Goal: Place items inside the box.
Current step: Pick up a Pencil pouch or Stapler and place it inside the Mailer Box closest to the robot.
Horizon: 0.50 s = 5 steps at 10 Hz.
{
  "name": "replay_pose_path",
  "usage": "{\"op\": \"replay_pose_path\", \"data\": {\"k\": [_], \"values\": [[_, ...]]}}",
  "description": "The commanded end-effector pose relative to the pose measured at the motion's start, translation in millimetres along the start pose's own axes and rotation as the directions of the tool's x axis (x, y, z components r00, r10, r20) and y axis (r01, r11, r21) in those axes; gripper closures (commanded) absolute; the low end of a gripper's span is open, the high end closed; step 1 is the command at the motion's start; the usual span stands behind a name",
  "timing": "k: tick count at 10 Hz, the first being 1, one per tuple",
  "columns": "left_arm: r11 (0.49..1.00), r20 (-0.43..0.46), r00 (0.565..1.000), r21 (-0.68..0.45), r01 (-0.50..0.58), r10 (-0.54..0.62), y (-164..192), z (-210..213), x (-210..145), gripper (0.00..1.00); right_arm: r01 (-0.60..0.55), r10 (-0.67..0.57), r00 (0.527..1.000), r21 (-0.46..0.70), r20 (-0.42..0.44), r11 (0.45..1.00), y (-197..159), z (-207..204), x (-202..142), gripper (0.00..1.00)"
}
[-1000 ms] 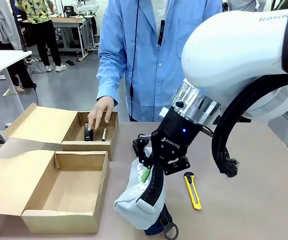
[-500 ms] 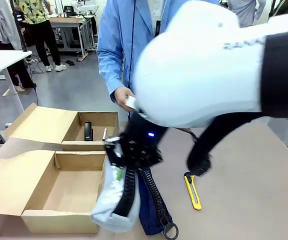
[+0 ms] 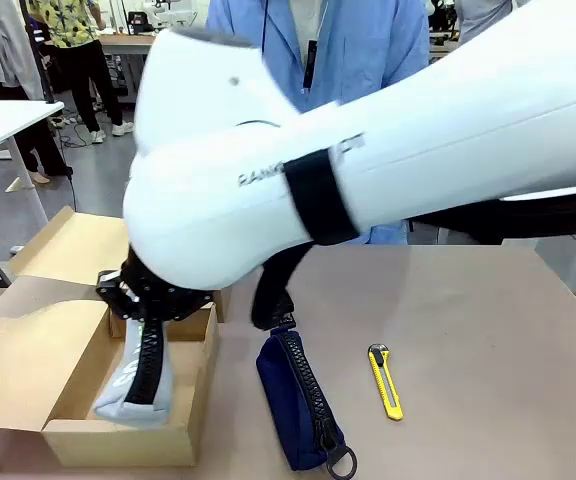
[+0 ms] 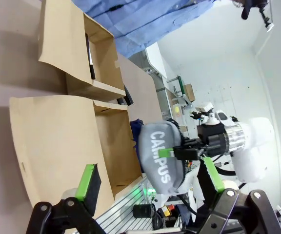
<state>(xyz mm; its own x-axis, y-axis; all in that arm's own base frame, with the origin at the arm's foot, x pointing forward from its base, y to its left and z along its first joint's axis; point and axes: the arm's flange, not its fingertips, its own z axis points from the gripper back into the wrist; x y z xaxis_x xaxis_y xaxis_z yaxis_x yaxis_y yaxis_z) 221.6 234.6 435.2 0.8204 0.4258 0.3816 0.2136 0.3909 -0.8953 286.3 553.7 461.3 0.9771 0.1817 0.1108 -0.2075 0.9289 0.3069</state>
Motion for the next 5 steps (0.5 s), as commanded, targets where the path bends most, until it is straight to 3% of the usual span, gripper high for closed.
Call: {"op": "replay_pose_path", "data": {"k": [1,5], "values": [[1.0,0.008,1.0,-0.018,0.019,-0.019,-2,-1,1,0.0,0.07,-0.071,0.997,-0.03,-0.023,0.997,51,-20,26,0.95],[1.0,0.008,1.0,-0.018,0.019,-0.019,-2,-1,1,0.0,0.133,-0.134,0.991,-0.082,-0.013,0.988,57,-60,51,0.95]]}}
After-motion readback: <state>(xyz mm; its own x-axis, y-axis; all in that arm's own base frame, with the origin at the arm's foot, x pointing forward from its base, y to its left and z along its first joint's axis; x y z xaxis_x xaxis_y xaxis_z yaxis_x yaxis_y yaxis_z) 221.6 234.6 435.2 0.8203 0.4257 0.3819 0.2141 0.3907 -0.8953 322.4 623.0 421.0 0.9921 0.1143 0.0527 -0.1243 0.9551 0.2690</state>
